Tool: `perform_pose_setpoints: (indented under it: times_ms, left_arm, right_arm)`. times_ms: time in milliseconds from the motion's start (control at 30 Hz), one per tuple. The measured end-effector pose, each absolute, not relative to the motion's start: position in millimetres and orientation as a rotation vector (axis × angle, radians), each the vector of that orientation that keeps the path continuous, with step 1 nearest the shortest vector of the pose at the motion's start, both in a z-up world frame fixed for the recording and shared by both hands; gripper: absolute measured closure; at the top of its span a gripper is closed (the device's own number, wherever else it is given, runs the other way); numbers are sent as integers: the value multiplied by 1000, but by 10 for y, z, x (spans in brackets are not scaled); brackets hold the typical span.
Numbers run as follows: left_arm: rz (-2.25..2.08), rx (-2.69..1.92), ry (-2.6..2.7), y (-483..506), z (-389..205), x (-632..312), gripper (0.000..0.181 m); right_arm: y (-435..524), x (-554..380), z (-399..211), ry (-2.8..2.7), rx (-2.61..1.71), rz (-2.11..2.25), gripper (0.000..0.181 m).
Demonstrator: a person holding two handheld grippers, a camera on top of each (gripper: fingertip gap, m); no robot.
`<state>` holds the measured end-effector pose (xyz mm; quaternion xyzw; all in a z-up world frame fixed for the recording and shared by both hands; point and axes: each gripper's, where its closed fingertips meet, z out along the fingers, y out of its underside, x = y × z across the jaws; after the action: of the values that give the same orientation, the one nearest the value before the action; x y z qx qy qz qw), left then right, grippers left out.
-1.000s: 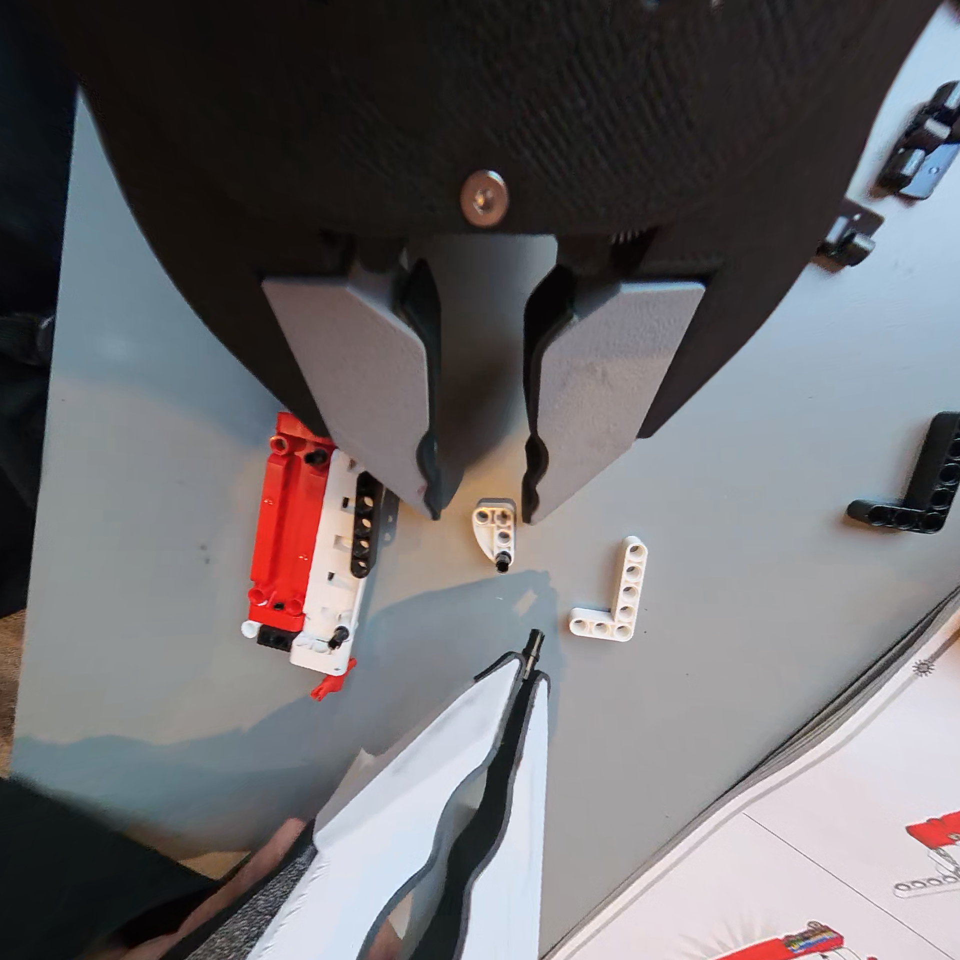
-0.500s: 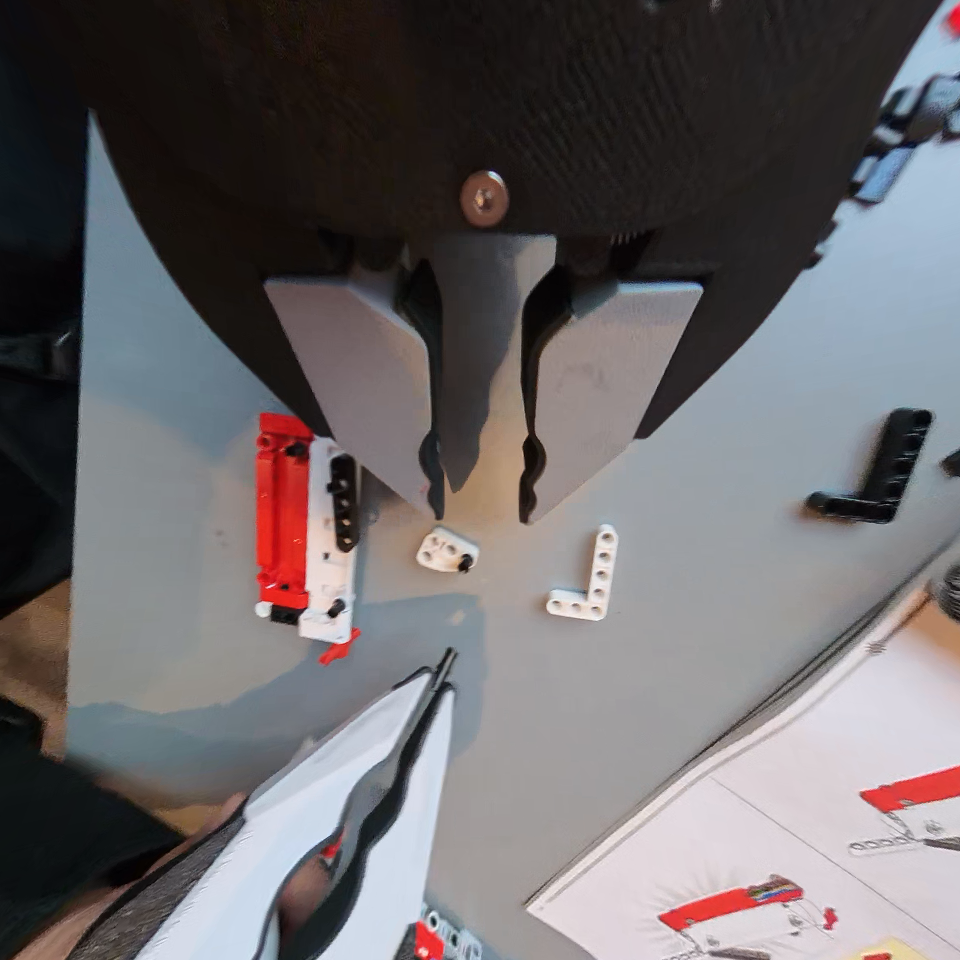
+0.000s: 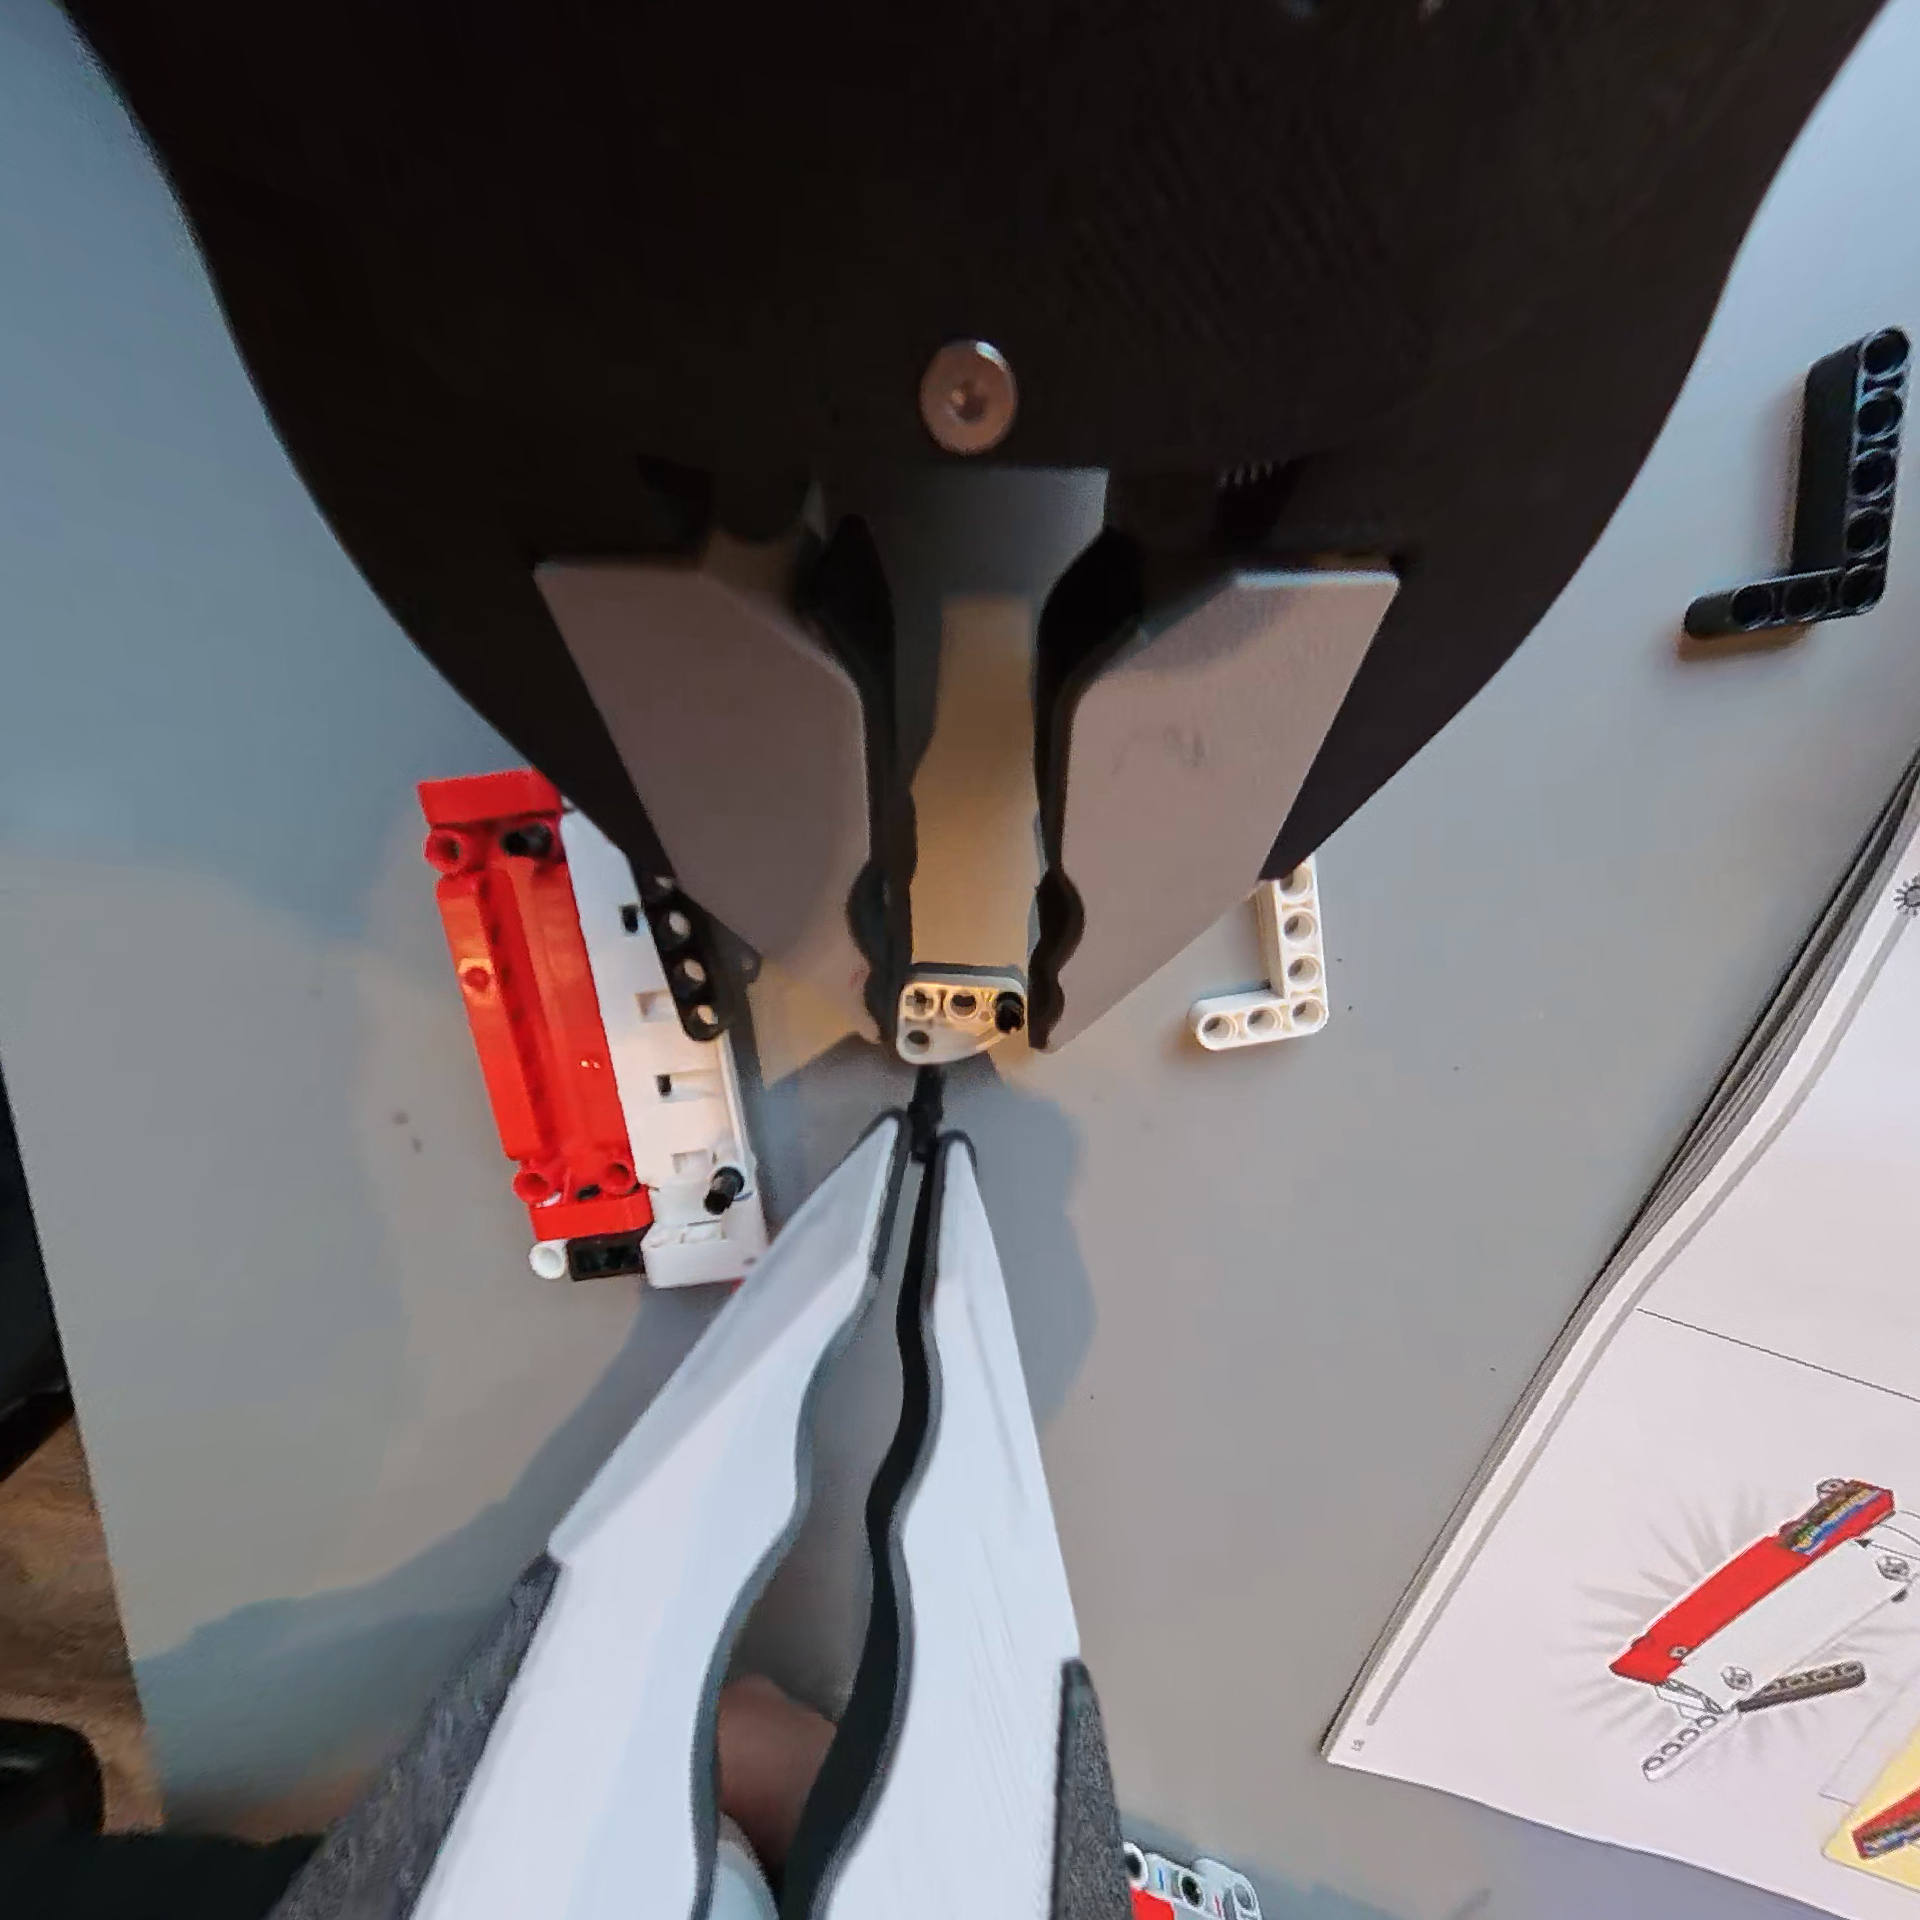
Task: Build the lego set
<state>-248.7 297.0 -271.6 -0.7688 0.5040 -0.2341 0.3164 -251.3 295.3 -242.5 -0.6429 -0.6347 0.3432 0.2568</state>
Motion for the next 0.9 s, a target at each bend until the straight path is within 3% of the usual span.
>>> perform_pose_setpoints:
  times_ms: [400,500,900]
  left_arm:
    - [-618,-2059,1257,2962,-2705,-2476,153]
    - [-616,-2060,1262,2971,-2714,-2481,161]
    - [-552,-2046,1261,2998,-2723,-2481,161]
  right_arm:
    - [2989,-2514,-2534,-1816,-1753,773,177]
    - [3000,-2532,-2557,-1839,-1751,747,177]
    - [2990,-2535,-2534,-1943,-1706,619,177]
